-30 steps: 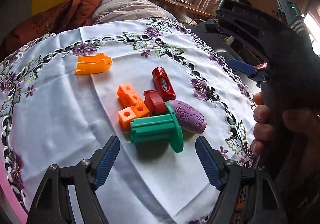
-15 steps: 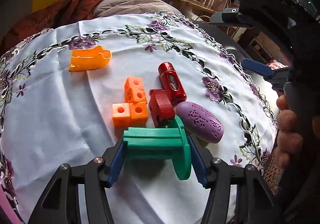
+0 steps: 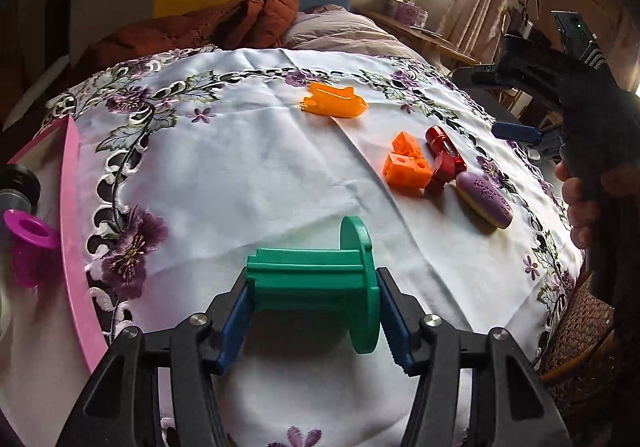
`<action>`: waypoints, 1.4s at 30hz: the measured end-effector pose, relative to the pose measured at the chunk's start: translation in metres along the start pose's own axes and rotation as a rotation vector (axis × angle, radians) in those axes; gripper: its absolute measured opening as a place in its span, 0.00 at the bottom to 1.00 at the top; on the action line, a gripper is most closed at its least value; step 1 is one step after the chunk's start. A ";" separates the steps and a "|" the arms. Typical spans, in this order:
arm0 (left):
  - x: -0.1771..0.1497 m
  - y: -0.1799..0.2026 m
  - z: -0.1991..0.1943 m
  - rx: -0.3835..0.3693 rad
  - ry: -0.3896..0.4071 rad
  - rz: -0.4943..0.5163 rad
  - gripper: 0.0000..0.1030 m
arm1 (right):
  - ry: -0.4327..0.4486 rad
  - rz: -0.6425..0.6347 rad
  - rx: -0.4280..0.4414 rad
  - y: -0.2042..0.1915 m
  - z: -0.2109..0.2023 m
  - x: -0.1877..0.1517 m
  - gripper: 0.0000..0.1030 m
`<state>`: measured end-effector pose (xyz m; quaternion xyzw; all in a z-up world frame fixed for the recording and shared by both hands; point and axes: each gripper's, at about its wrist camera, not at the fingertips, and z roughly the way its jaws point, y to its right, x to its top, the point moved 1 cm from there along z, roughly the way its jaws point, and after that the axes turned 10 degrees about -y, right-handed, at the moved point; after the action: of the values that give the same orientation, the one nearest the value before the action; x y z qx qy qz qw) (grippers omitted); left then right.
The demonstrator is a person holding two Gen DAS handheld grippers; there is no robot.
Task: Organize rigid objects
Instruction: 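Lift the teal spool with the left gripper while the right gripper grasps the red bar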
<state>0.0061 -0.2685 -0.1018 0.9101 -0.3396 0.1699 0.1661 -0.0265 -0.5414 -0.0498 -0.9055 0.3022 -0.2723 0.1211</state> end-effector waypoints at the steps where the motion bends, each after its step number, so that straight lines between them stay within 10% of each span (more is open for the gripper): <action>1: 0.000 -0.001 0.000 0.001 0.002 -0.004 0.57 | -0.026 -0.019 0.033 -0.005 0.004 -0.001 0.90; 16: 0.013 -0.006 0.010 -0.004 0.000 -0.033 0.62 | -0.171 -0.089 -0.054 -0.022 0.040 -0.011 0.68; 22: 0.011 -0.005 0.013 0.004 0.004 -0.027 0.61 | -0.274 -0.168 0.039 -0.036 0.054 -0.020 0.25; 28: 0.005 -0.008 0.008 0.016 0.012 -0.034 0.61 | -0.318 -0.222 0.063 -0.048 0.060 -0.027 0.26; 32: 0.003 -0.007 0.007 0.027 0.011 -0.029 0.61 | -0.320 -0.180 0.058 -0.040 0.058 -0.025 0.64; 42: 0.002 -0.007 0.007 0.041 0.007 -0.020 0.59 | -0.331 -0.230 0.015 -0.048 0.049 -0.034 0.83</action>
<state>0.0138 -0.2671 -0.1089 0.9160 -0.3264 0.1783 0.1501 0.0016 -0.4799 -0.0862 -0.9655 0.1706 -0.1342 0.1438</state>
